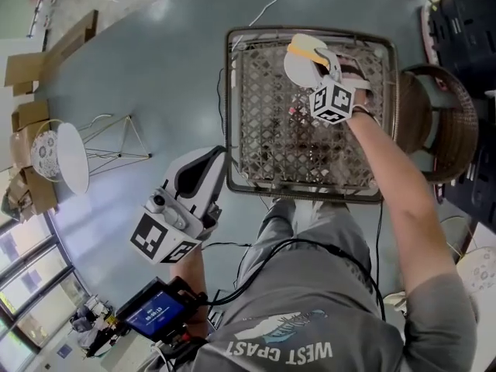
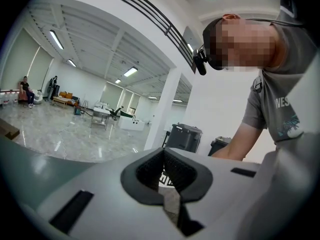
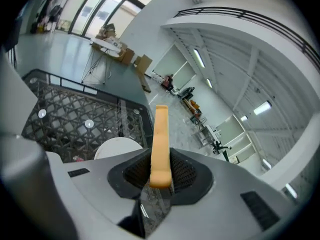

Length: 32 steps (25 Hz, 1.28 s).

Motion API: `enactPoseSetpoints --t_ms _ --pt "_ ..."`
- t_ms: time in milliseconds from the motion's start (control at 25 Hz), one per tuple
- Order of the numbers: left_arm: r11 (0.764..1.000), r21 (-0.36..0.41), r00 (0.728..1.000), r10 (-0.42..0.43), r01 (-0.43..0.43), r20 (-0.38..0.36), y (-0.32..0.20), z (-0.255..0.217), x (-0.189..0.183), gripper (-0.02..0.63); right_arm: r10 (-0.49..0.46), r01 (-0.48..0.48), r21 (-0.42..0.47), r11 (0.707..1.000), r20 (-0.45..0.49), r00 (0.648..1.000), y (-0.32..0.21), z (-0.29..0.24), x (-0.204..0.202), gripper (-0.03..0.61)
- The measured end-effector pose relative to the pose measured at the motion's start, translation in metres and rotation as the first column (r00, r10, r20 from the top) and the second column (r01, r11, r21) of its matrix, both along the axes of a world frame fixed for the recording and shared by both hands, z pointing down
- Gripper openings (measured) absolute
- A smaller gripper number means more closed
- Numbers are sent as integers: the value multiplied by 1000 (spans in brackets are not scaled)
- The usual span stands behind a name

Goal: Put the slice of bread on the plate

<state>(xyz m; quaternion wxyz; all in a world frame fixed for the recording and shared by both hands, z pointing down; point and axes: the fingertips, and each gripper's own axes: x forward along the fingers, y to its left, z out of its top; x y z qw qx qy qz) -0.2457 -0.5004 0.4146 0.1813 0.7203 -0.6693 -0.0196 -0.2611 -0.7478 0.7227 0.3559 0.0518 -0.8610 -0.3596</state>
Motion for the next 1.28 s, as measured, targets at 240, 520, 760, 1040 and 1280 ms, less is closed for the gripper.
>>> enactPoseSetpoints --t_ms 240,520,760,1040,1280 --pt "1000 -23 1000 -16 15 -23 5 -7 -14 8 -87 109 121 987 -180 980 9 39 -6 89" --pt "1000 -29 1000 -5 4 -27 13 30 -10 8 -163 212 120 970 -325 932 34 113 12 91" --pt "999 -35 1000 4 -5 -25 12 19 -17 8 -214 249 27 968 -430 877 46 118 10 144" --pt "999 -22 1000 27 -27 -17 9 9 -16 8 -258 175 -206 963 -506 823 58 127 20 223" --pt "999 -1 999 44 -44 4 15 -6 -14 8 -196 53 -315 947 -441 876 60 100 20 249"
